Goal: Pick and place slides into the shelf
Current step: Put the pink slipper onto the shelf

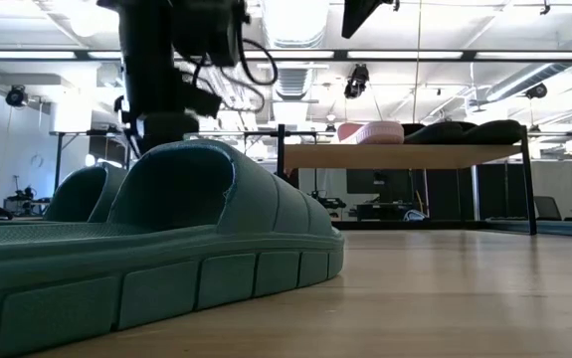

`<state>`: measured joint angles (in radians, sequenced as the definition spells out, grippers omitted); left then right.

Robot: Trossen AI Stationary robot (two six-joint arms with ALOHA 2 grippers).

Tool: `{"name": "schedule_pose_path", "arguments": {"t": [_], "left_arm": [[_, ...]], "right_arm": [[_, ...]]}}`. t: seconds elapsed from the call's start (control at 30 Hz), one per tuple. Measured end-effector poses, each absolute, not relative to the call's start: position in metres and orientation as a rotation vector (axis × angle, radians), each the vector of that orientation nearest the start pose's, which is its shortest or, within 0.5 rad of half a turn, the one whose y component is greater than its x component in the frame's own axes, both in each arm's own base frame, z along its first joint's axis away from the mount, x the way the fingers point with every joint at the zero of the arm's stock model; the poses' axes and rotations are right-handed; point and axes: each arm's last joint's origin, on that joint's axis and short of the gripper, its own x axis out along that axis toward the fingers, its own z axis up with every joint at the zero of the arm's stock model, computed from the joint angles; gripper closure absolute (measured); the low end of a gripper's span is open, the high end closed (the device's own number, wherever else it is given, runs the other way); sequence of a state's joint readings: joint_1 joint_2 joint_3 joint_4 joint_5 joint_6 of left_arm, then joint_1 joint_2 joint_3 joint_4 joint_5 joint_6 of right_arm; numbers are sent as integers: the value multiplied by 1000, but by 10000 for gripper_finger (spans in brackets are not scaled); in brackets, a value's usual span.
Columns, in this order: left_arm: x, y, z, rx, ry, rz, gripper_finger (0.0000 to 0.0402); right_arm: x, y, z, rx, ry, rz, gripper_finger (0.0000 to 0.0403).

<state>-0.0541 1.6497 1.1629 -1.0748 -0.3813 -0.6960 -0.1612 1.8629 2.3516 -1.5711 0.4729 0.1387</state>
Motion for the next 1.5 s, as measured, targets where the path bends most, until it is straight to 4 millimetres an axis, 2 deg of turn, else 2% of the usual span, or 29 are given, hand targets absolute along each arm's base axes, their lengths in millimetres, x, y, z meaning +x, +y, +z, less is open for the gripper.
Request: {"name": "schedule_pose_path", "arguments": {"t": [0.27,0.37,0.5,0.67,0.73,0.83,0.9,1.1,1.23,1.4,1.5], "left_arm": [[293,2,184,-103,1451,787,213],[295,3,177,-65,1486,766,229],[296,3,175,-35,1496,759,281],[294,4,183,5,1456,777,379],[292,5,190,2,1433,774,393],[283,5,211,14,1395,783,395],[276,4,233,41,1340,797,399],[258,5,315,144,1009,721,400],[256,7,359,227,787,680,401],[269,16,393,395,640,660,401],[285,33,398,456,669,690,401]], "right_arm": [[322,-66,442,-37,1038,-651,390],[322,-66,442,-33,1036,-653,390],[322,-66,442,-24,1033,-659,390],[322,-66,442,-24,1033,-659,390],[322,-66,442,-24,1033,-659,390],[321,-67,442,-27,1016,-718,390],[319,-67,444,-24,999,-753,390],[306,-64,456,62,919,-815,390],[294,-60,467,123,814,-923,390],[274,-53,484,131,651,-1081,390],[263,-50,492,155,561,-1146,390]]}}
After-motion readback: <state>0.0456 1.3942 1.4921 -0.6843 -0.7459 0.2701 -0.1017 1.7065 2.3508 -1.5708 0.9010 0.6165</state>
